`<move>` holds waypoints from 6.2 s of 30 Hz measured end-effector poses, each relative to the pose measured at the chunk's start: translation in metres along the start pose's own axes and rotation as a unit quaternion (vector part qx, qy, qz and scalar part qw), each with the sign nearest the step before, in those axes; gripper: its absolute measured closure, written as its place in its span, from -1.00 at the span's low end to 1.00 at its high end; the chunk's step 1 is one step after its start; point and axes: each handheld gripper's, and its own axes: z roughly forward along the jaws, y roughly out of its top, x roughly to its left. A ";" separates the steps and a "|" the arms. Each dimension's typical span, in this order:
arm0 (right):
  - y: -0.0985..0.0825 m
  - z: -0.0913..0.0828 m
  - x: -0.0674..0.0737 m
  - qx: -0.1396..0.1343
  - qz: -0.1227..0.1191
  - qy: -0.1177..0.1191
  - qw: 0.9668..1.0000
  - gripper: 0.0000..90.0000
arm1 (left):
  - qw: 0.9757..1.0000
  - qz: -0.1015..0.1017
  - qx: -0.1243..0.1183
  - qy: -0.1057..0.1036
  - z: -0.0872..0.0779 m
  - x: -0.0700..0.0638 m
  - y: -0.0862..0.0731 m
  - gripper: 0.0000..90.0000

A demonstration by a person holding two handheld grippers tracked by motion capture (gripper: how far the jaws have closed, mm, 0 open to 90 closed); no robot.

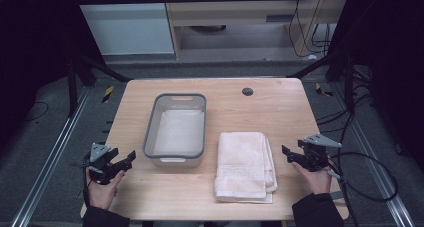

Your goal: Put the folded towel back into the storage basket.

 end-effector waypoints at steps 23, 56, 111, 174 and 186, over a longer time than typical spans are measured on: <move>0.031 -0.015 0.004 -0.021 -0.001 0.027 0.999 -0.37 | 0.999 0.001 -0.024 -0.048 -0.015 -0.033 0.018 -0.33; 0.084 -0.012 0.017 -0.043 -0.015 0.059 0.997 -0.58 | 0.991 0.053 -0.044 -0.114 0.003 -0.114 0.052 -0.33; 0.037 0.032 0.029 0.029 -0.014 0.091 0.995 -0.55 | 0.971 0.140 0.049 -0.186 0.030 -0.218 0.001 -0.31; 0.010 0.082 0.044 0.117 0.030 0.120 0.985 -0.28 | 0.958 0.126 0.128 -0.222 0.083 -0.243 -0.029 -0.28; 0.010 0.081 0.043 0.127 0.070 0.160 0.976 0.22 | 0.949 0.123 0.144 -0.254 0.082 -0.245 -0.026 0.23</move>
